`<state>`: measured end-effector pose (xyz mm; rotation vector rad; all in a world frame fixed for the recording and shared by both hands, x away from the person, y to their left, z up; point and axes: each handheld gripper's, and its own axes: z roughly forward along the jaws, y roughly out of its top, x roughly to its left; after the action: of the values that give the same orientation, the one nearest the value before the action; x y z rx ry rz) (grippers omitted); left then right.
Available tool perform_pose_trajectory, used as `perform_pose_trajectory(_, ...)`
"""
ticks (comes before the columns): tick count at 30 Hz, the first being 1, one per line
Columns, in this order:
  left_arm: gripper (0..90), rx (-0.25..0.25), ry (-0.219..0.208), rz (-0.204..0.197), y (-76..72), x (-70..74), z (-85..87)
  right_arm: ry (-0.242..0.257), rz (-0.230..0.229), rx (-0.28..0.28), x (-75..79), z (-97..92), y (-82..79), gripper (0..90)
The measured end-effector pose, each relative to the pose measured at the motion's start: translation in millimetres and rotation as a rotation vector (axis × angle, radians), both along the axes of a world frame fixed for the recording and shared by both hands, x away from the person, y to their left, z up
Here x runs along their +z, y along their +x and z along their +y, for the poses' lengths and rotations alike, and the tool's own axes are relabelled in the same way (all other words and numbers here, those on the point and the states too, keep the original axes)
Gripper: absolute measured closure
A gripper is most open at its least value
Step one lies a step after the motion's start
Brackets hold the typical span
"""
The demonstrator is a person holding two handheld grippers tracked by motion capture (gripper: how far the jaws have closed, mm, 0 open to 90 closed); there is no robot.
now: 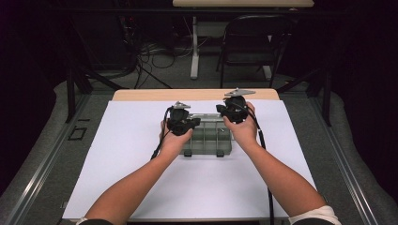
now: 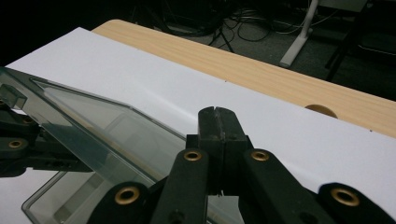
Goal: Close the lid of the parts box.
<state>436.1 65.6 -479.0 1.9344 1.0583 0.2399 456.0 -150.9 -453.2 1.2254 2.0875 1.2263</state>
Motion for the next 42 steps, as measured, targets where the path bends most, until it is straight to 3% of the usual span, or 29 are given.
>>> perform_pose_trajectory(23,90.0,-0.012,-0.052,0.022,-25.4,-21.1,17.0,0.008,0.019,0.051,-17.8,0.4,-22.2,90.0)
perform_pose_trajectory(33,90.0,-0.015,-0.051,0.018,-35.0,-21.3,23.4,0.014,0.027,0.066,-28.1,-0.1,-31.1,90.0)
perform_pose_trajectory(37,90.0,-0.015,-0.063,0.037,-38.4,-25.1,25.4,0.019,0.026,0.069,-32.1,-1.2,-34.2,90.0)
perform_pose_trajectory(42,90.0,-0.02,-0.05,0.035,-42.4,-30.1,26.9,0.027,0.033,0.073,-37.2,-2.9,-37.6,90.0)
